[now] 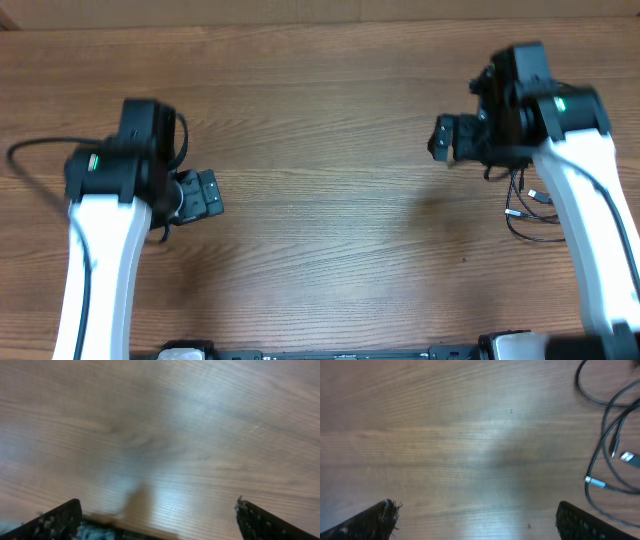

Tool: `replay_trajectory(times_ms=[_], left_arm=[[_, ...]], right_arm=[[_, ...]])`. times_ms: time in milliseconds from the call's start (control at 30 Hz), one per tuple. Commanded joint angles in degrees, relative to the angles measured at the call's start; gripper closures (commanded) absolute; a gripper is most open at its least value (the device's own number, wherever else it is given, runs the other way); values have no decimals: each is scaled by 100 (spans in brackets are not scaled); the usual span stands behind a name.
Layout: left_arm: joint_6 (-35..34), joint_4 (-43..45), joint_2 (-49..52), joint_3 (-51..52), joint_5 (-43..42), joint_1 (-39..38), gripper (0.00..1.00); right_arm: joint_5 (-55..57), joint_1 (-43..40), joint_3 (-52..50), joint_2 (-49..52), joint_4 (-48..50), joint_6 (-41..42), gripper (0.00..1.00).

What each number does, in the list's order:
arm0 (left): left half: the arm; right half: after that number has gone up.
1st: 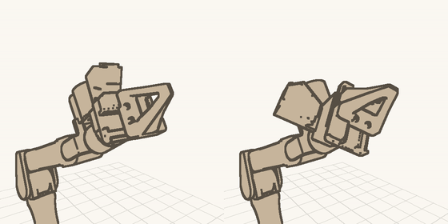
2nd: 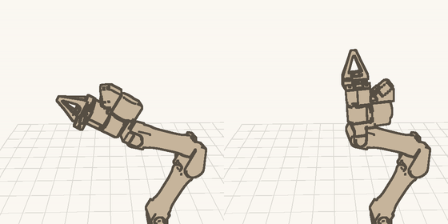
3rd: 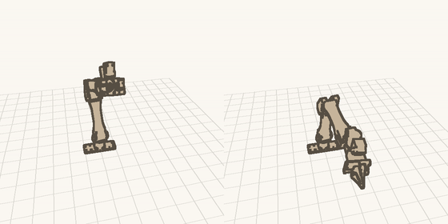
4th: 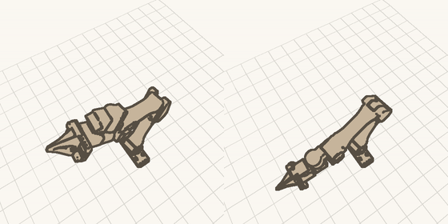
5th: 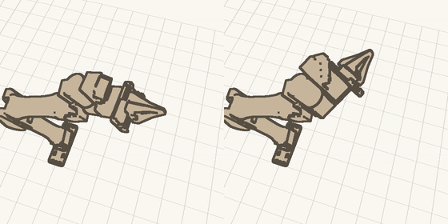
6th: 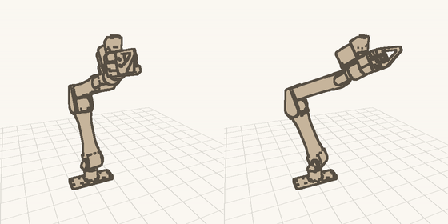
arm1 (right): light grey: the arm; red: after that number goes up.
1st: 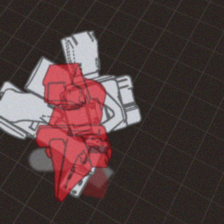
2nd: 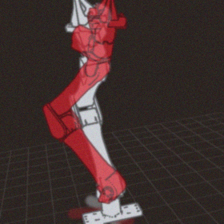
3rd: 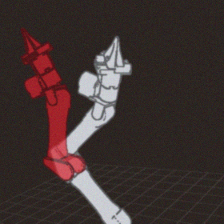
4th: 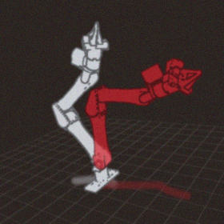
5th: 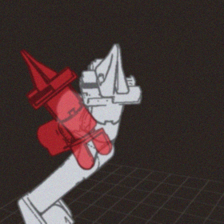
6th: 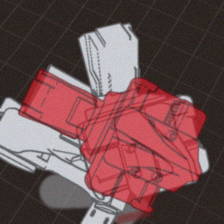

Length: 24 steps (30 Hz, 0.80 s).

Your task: Untangle cables

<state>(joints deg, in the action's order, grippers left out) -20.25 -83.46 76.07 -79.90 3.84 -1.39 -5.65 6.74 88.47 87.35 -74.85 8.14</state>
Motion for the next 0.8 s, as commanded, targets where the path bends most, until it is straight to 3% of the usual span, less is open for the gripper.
replay_trajectory(times_ms=[0, 167, 367, 767], left_arm=[[155, 566, -1266, 632, 2, 20, 0], [396, 2013, -3539, 1993, -24, 20, 0], [267, 2347, -4894, 2542, -52, 20, 1], [267, 1530, -4999, 2542, -50, 20, 0]], right_arm=[[114, 4, -942, -1270, 656, 173, 0], [162, 4, -2516, -3220, 2072, 278, 0], [260, 0, -2935, -4419, 2277, 275, 0], [260, 0, -2935, -4457, 1980, 275, 0]])
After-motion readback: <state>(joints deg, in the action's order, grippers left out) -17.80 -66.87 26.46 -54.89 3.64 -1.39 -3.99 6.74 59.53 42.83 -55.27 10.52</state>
